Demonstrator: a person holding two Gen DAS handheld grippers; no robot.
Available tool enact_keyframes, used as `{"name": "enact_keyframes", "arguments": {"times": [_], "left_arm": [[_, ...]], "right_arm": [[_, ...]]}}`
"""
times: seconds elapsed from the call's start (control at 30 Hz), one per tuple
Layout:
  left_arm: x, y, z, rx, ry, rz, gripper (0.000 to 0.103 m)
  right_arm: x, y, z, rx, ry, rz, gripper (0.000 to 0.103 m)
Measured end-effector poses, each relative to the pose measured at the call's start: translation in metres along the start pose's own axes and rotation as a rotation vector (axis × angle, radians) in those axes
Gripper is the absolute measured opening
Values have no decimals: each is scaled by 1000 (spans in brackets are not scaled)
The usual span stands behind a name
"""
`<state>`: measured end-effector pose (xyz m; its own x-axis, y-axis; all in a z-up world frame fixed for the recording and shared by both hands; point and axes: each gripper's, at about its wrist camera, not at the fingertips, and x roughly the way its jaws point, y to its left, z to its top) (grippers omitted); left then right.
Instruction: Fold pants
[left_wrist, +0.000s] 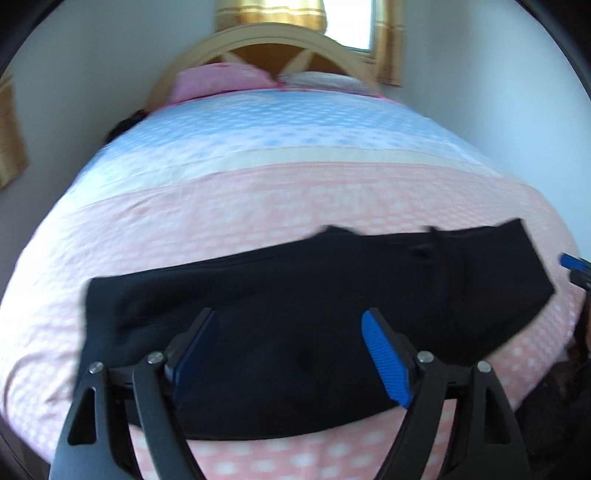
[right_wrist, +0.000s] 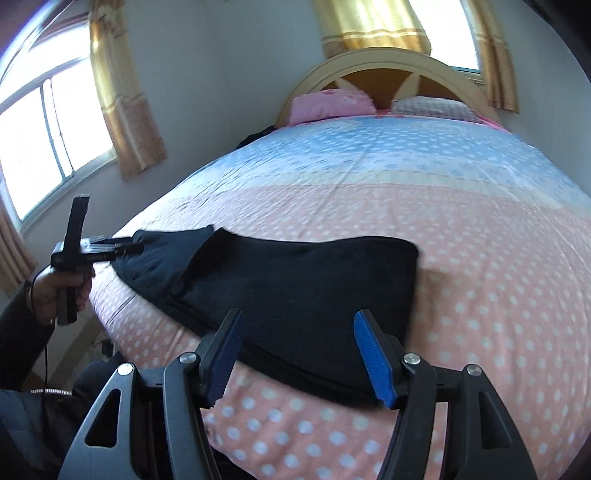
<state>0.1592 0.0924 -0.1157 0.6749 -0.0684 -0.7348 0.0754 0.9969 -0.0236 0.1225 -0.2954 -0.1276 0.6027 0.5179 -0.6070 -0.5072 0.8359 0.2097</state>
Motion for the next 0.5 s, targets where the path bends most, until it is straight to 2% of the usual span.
{"name": "enact_keyframes", "arguments": {"times": [0.13, 0.23, 0.3, 0.4, 0.47, 0.5], "left_arm": [[-4, 74, -10, -122, -5, 167, 83], [-8, 117, -23, -236, -14, 221, 83], [-9, 135, -33, -296, -14, 232, 83], [-9, 147, -48, -323, -6, 238, 83], [-6, 150, -54, -320, 5, 242, 83], [-4, 151, -57, -323, 5, 237, 83]], "right_arm": [[42, 46, 29, -102, 5, 66, 63], [72, 73, 41, -106, 32, 124, 63], [83, 91, 39, -141, 57, 159, 63], [105, 118, 29, -220, 119, 139, 62], [121, 124, 23, -221, 161, 119, 49], [126, 123, 21, -211, 171, 120, 31]]}}
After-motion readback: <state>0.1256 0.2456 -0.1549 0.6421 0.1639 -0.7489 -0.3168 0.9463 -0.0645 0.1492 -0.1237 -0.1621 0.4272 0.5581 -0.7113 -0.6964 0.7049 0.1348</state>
